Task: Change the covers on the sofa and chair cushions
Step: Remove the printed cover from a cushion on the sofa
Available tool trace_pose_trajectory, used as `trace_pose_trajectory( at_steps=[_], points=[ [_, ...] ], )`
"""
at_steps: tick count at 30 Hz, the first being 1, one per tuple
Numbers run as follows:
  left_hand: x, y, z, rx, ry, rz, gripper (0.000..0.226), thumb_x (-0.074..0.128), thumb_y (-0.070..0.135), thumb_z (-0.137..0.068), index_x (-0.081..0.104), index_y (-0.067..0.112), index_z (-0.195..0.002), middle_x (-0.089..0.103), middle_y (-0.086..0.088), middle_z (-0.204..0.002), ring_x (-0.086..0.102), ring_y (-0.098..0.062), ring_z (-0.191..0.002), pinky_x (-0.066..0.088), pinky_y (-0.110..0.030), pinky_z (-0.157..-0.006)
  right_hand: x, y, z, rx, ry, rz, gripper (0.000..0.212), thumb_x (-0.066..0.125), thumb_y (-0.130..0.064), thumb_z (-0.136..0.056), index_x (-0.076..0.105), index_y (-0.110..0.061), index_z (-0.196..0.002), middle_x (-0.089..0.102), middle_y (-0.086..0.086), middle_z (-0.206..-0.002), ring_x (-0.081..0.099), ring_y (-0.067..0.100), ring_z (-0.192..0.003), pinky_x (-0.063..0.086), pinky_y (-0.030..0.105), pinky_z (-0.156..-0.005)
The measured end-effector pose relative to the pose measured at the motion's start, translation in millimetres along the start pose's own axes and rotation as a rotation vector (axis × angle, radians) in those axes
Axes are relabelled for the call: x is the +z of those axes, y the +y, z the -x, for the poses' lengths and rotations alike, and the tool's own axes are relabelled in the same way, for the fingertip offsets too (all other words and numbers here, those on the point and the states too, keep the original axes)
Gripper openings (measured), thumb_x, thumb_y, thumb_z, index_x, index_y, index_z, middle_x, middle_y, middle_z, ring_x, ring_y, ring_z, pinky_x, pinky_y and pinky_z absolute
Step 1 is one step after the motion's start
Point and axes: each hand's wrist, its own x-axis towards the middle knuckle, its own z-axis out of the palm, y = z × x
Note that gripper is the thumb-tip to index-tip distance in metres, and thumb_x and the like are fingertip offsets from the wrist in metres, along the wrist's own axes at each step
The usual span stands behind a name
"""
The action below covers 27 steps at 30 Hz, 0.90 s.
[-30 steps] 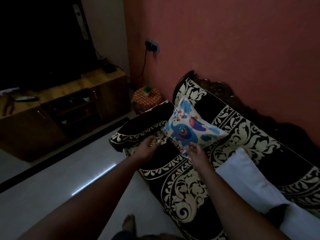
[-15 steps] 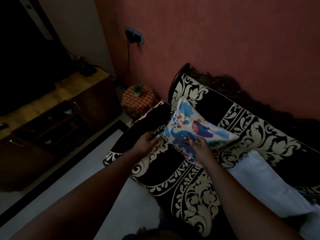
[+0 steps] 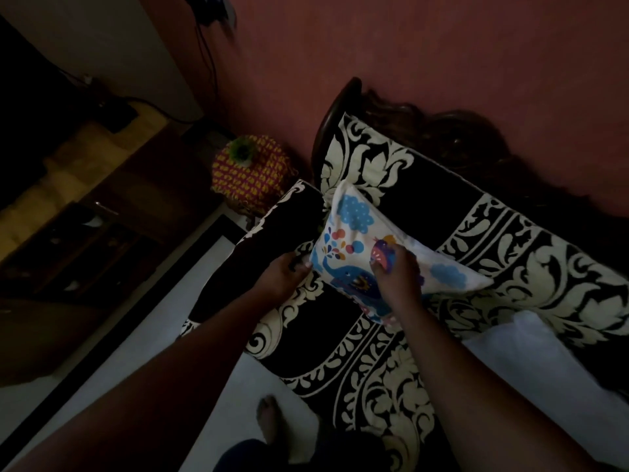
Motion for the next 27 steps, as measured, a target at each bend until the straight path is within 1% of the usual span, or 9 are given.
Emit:
trace_pose_trajectory(
  at_steps=[3,6,9,13,17,20,22,24,27],
  points=[
    [9,6,-20,0.009,-0.030,-0.014,0.053,0.059,0.039,-0.101,0.050,0.007,-0.143,0.056,0.002,-0.110,0.053,0.003,-0.081,0.040,-0.001,-0.055,-7,15,-25,-0.039,-0.011,0.258,0.066,0.073,-0.033,-0.087,0.045,-0.018,-0.145,0.044,0.014,-0.146,0.040,0.034,-0.136,0.042,0.047,-0.105],
    [21,-2,-38,0.053,-0.048,-0.048,0.020,0.061,0.040,-0.100,0.059,0.026,-0.113,0.058,0.018,-0.085,0.068,-0.019,-0.102,0.040,-0.003,-0.059,-8,41,-47,-0.004,-0.089,0.542,0.089,0.074,-0.043,-0.084,0.026,-0.019,-0.156,0.032,0.016,-0.157,0.025,0.037,-0.146,0.035,0.056,-0.111],
    [31,-17,-43,0.056,-0.108,-0.071,0.039,0.059,0.041,-0.100,0.056,0.022,-0.133,0.056,0.018,-0.106,0.059,-0.014,-0.110,0.039,-0.005,-0.072,-1,59,-54,0.092,-0.162,0.633,0.114,0.076,-0.056,-0.078,0.004,-0.023,-0.160,0.031,0.020,-0.157,0.026,0.040,-0.147,0.027,0.063,-0.111],
    [32,-43,-42,0.057,-0.156,-0.168,0.065,0.062,0.055,-0.095,0.048,0.018,-0.147,0.053,0.007,-0.135,0.055,-0.014,-0.124,0.045,-0.028,-0.100,19,68,-40,0.128,-0.257,0.743,0.126,0.075,-0.067,-0.071,-0.002,-0.022,-0.160,0.039,0.020,-0.151,0.041,0.039,-0.136,0.027,0.064,-0.110],
    [24,-59,-41,0.047,-0.184,-0.116,0.016,0.065,0.029,-0.099,0.061,0.030,-0.114,0.067,0.029,-0.094,0.061,0.016,-0.083,0.045,-0.013,-0.078,45,73,-13,0.033,-0.410,0.912,0.083,0.064,-0.068,-0.079,0.040,-0.023,-0.144,0.053,0.009,-0.141,0.051,0.030,-0.127,0.038,0.051,-0.108],
    [20,-62,-33,0.039,-0.178,-0.052,0.019,0.065,0.012,-0.098,0.058,0.030,-0.099,0.069,0.026,-0.072,0.058,0.025,-0.076,0.044,-0.003,-0.068,62,77,14,-0.069,-0.441,0.978,0.050,0.056,-0.062,-0.086,0.057,-0.031,-0.126,0.065,0.000,-0.123,0.058,0.023,-0.116,0.045,0.042,-0.099],
    [19,-80,-31,0.062,-0.171,-0.083,0.027,0.070,0.030,-0.096,0.057,0.027,-0.119,0.070,0.015,-0.098,0.063,0.016,-0.092,0.046,-0.006,-0.078,66,73,31,-0.131,-0.446,0.966,0.043,0.056,-0.063,-0.086,0.061,-0.038,-0.120,0.069,-0.001,-0.111,0.061,0.021,-0.108,0.045,0.039,-0.092],
    [20,-100,-31,0.045,-0.158,-0.161,0.067,0.066,0.067,-0.085,0.050,0.030,-0.139,0.065,0.007,-0.126,0.061,-0.002,-0.118,0.050,-0.024,-0.098,64,63,41,-0.230,-0.392,0.924,0.034,0.054,-0.060,-0.089,0.064,-0.040,-0.116,0.072,-0.002,-0.100,0.062,0.022,-0.102,0.043,0.038,-0.087],
    [17,-106,-29,0.087,-0.138,-0.276,0.093,0.069,0.071,-0.075,0.040,0.022,-0.150,0.052,-0.003,-0.145,0.052,-0.019,-0.133,0.045,-0.038,-0.110,51,38,43,-0.377,-0.248,0.860,0.028,0.055,-0.060,-0.091,0.070,-0.039,-0.103,0.071,-0.003,-0.084,0.060,0.025,-0.097,0.040,0.040,-0.081]
  ],
)
